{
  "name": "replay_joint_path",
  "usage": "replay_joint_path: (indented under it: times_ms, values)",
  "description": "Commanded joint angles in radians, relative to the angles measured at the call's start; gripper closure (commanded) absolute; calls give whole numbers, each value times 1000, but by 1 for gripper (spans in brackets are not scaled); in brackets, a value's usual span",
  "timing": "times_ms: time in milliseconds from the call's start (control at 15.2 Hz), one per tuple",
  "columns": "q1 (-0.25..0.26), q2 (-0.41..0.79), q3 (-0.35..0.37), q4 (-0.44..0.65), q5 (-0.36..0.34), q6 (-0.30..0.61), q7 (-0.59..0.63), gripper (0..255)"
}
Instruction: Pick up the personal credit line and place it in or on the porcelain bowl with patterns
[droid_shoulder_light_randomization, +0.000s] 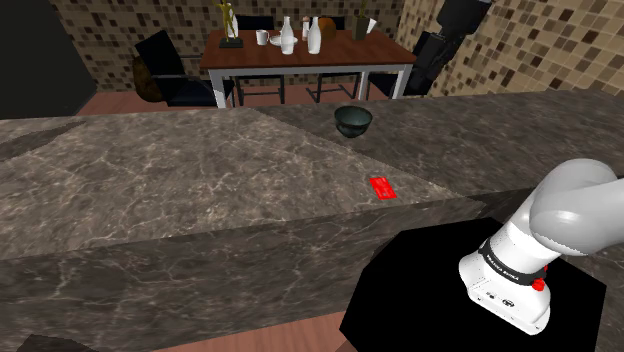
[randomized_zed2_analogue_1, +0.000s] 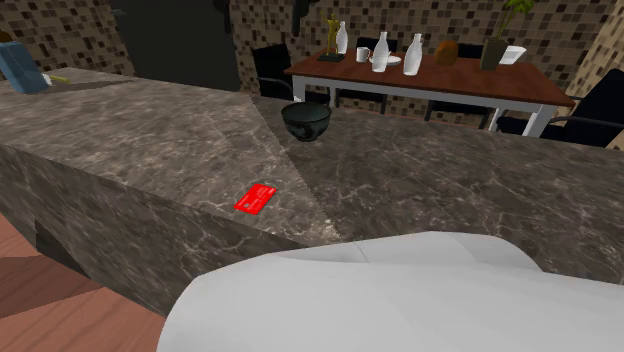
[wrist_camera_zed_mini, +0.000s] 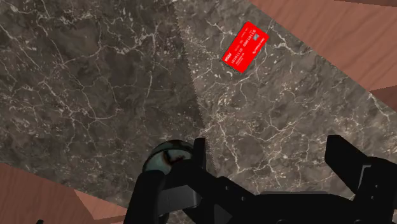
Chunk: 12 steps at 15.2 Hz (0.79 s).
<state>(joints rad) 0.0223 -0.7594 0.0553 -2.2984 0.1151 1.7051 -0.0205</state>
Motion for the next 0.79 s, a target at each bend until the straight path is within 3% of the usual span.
replay_joint_path:
  times_ms: [0,396,726]
  values:
    - [0,0,0,0,0,0,0,0]
    - [-40,-191,145,-328,17,265,216,0]
    - [-57,-276,317,-543,58,486,429,0]
